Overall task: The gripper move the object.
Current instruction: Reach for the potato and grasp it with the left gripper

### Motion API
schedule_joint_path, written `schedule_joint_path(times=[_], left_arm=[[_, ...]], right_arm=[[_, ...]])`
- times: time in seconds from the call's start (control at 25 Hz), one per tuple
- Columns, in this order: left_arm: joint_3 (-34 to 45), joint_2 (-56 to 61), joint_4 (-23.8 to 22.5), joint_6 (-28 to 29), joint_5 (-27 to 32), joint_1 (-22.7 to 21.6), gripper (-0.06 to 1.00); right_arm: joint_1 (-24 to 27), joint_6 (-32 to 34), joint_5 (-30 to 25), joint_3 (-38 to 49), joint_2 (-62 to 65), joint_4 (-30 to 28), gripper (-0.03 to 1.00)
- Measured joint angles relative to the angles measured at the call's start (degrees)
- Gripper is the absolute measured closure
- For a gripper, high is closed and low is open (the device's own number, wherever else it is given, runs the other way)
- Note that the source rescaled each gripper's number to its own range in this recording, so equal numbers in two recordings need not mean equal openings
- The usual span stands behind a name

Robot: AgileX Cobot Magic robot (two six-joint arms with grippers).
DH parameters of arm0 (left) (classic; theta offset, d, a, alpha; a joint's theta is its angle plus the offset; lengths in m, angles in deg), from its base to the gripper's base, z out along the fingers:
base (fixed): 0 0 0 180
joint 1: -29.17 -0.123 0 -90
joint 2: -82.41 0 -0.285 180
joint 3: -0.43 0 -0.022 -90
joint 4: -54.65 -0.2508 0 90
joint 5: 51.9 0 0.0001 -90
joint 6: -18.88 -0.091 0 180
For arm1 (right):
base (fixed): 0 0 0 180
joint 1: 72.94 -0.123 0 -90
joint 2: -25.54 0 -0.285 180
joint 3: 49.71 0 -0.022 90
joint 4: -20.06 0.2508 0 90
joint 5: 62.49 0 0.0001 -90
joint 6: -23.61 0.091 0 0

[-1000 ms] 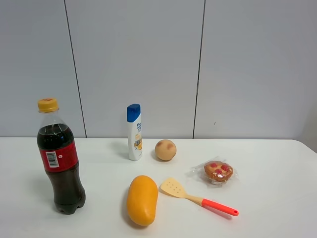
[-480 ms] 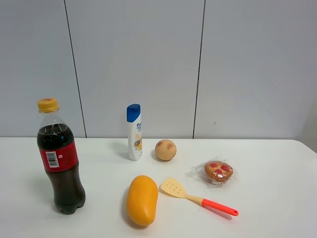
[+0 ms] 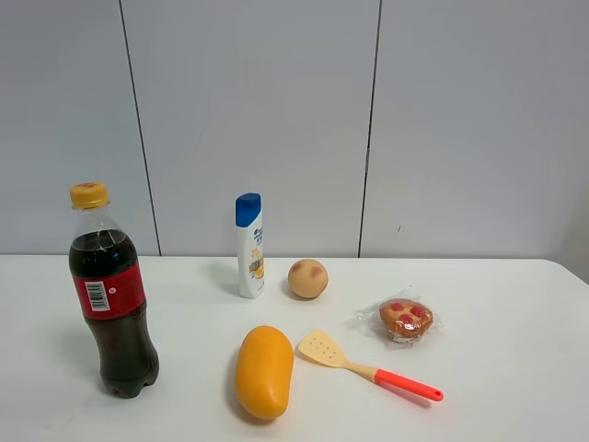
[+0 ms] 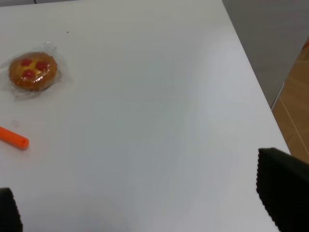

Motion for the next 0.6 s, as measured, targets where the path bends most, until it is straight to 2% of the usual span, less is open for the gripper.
schedule_joint_path(times=[0.24, 0.44, 0.6], left_arm=[[-10.0, -16.4, 3.1, -6.6, -3.4, 0.0, -0.06], [-11.7, -27.6, 9.2, -9.2, -11.0, 0.0, -0.06], [-11.8, -33.9, 10.6, -9.2, -16.0, 3.3, -0.06]], right_arm=[[0.0, 0.0, 0.0, 0.0, 0.0, 0.0, -0.03], [0.0, 0.0, 0.0, 0.0, 0.0, 0.0, -0.03], [0.0, 0.0, 0.0, 0.0, 0.0, 0.0, -0.03]])
